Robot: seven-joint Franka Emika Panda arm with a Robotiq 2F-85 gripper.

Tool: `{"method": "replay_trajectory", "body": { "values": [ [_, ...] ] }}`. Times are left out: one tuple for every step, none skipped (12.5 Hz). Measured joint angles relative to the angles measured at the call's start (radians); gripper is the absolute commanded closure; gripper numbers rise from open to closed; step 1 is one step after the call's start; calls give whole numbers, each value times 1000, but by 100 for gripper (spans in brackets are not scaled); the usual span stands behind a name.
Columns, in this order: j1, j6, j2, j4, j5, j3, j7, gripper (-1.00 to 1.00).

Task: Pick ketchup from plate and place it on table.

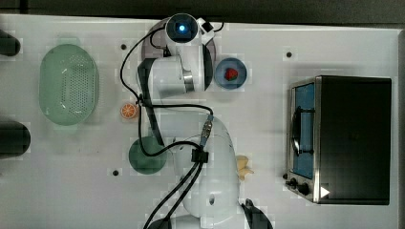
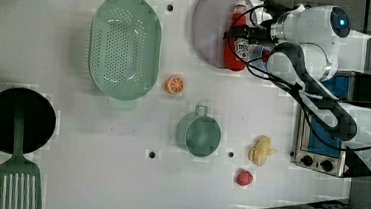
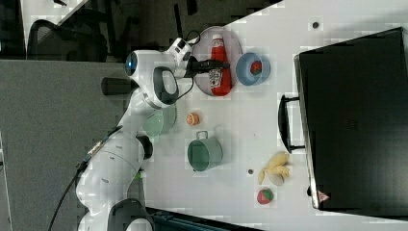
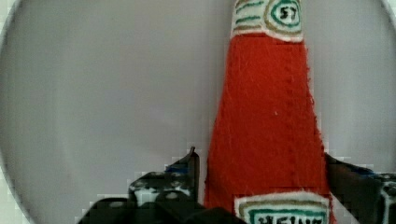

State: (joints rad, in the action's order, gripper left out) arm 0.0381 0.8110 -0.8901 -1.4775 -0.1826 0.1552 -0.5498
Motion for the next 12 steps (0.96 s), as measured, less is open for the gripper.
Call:
{"method": "replay_trajectory", "body": {
  "values": [
    [0,1,0,-1,1,0,0,-18],
    [0,2,1,-1,2,0,0,-18],
    [0,2,1,2,1,0,0,-18],
    [-1,2,1,2,-4,-1,0,-18],
    [-2,3,0,2,0,-1,0,-18],
    [-4,10,1,3,4,-1,0,-18],
    [-4,14,1,4,8,0,0,-18],
    [-3,13,2,5,18,4,0,-18],
    [-2,3,6,4,23,5,0,-18],
    [0,-43,21,2,51,9,-1,-18],
    [0,-106,47,-2,88,6,-1,-18],
    [1,-150,87,-15,100,2,-1,-18]
  ]
}}
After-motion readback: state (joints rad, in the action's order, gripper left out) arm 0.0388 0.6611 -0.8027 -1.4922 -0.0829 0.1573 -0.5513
